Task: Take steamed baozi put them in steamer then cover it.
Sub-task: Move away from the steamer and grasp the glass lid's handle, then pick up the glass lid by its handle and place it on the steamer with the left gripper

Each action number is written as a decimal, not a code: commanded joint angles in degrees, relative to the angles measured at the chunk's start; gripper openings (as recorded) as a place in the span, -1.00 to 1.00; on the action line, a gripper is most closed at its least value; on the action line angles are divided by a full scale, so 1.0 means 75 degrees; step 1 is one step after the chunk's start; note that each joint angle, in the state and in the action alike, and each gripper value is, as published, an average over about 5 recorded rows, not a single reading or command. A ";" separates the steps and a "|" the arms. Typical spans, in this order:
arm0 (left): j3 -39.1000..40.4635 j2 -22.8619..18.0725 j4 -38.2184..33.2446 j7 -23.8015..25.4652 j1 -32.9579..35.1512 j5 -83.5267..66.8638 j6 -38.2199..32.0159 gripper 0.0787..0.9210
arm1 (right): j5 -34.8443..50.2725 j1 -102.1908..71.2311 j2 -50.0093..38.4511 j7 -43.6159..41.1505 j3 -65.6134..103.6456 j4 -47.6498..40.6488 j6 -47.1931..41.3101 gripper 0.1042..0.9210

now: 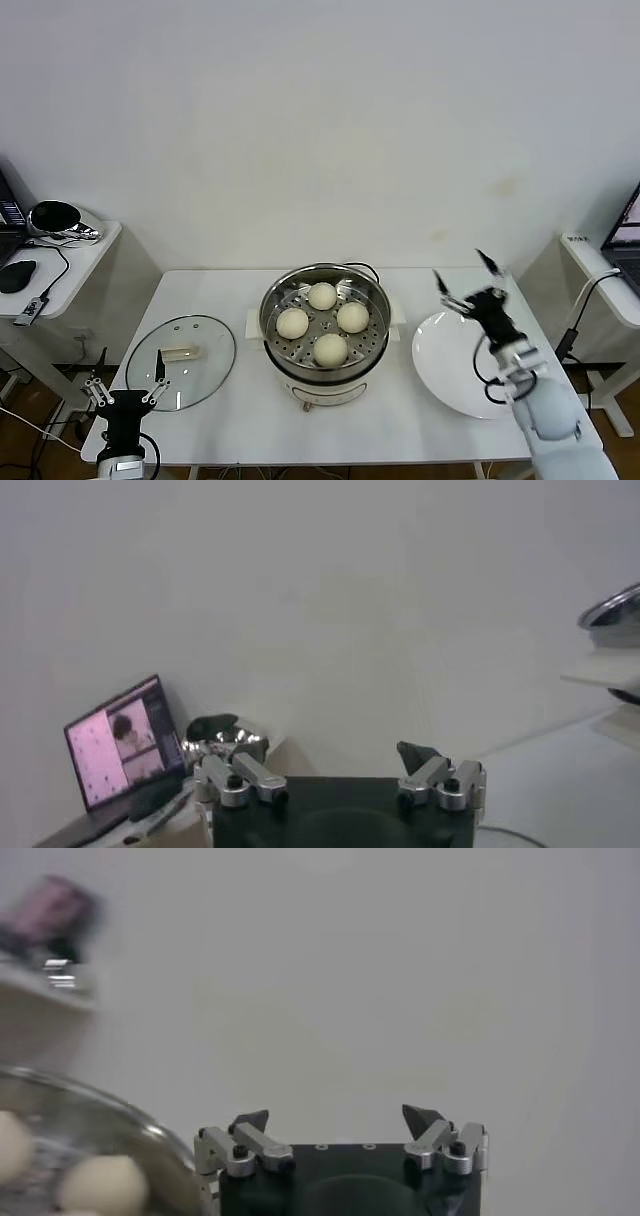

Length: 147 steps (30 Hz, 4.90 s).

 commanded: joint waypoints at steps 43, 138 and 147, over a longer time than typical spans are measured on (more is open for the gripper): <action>0.0979 0.1790 0.4378 0.1125 -0.3210 0.6900 0.0090 0.77 | -0.0106 -0.2720 0.2660 0.1132 0.3086 0.0085 -0.0853 0.76; 0.4936 0.3027 -0.1191 0.3777 -0.5038 0.5245 0.5144 -0.85 | -0.1417 -0.2769 0.3063 0.1307 0.2212 -0.0131 -0.0638 0.76; 0.6232 0.1851 -0.0216 0.4738 -0.6445 0.6097 0.5873 -0.85 | -0.1680 -0.2682 0.3173 0.1378 0.2145 -0.0194 -0.0667 0.76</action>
